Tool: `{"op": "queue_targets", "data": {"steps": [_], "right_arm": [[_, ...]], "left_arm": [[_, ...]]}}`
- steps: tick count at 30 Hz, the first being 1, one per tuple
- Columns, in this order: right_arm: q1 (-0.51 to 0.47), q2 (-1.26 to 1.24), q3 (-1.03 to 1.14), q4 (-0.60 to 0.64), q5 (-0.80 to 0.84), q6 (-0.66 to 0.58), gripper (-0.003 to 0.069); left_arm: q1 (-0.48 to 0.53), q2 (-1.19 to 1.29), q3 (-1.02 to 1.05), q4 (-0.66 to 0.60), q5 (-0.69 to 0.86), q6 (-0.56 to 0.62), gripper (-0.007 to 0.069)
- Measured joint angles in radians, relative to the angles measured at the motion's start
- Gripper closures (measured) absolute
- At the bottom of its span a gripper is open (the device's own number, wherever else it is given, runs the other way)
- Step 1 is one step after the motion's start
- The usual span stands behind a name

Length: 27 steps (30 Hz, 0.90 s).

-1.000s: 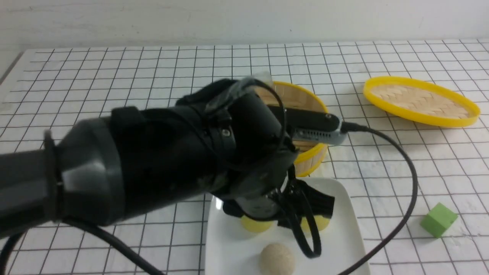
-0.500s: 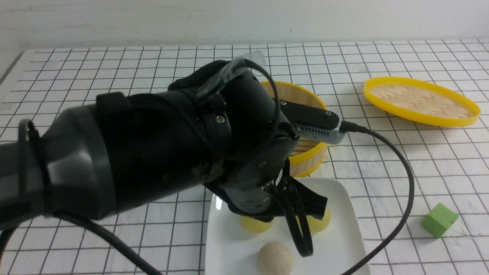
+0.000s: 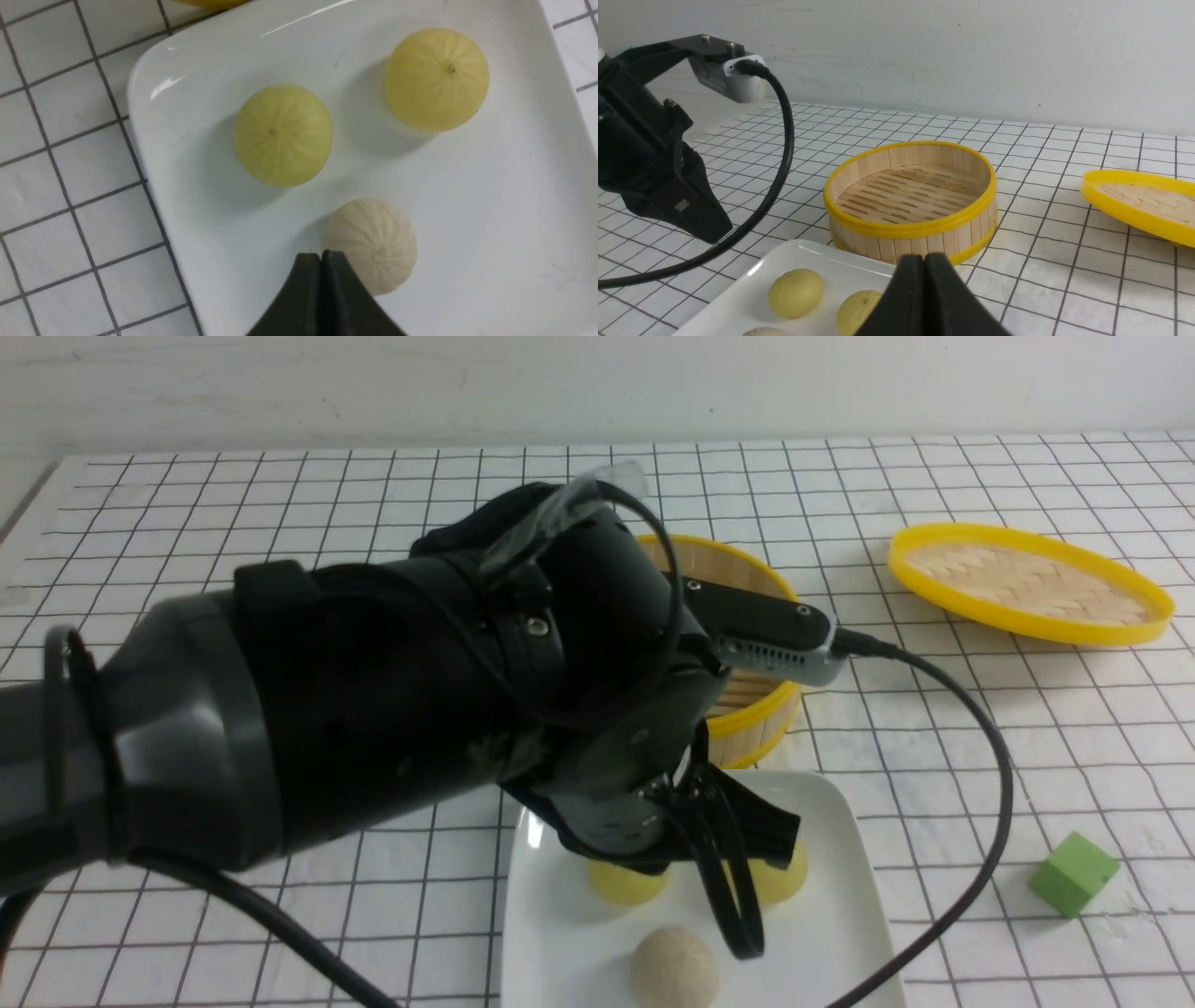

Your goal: Put the steamed buns into the plate on the white-black tablecloth.

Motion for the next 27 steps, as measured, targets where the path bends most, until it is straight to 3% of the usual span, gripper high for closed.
{"op": "queue_targets", "data": {"steps": [9,13,18,22,27], "right_arm": [[-0.029,-0.009,0.042,0.001,-0.01,0.0,0.0652],[-0.132,-0.031,0.115,0.001,-0.014,0.0,0.065],[-0.333,-0.066,0.23,0.001,-0.01,0.0,0.0645],[-0.433,-0.067,0.287,-0.006,0.0,0.0,0.0639],[-0.492,-0.067,0.302,-0.012,0.024,0.003,0.0636]], "left_arm": [[0.0,-0.03,0.0,0.012,0.064,-0.071,0.0622],[0.0,-0.099,0.0,0.057,0.15,-0.105,0.0622],[0.0,-0.265,-0.006,0.251,0.226,-0.161,0.0622],[0.0,-0.365,-0.009,0.418,0.259,-0.195,0.0622],[0.0,-0.436,-0.004,0.454,0.265,-0.167,0.0622]]}}
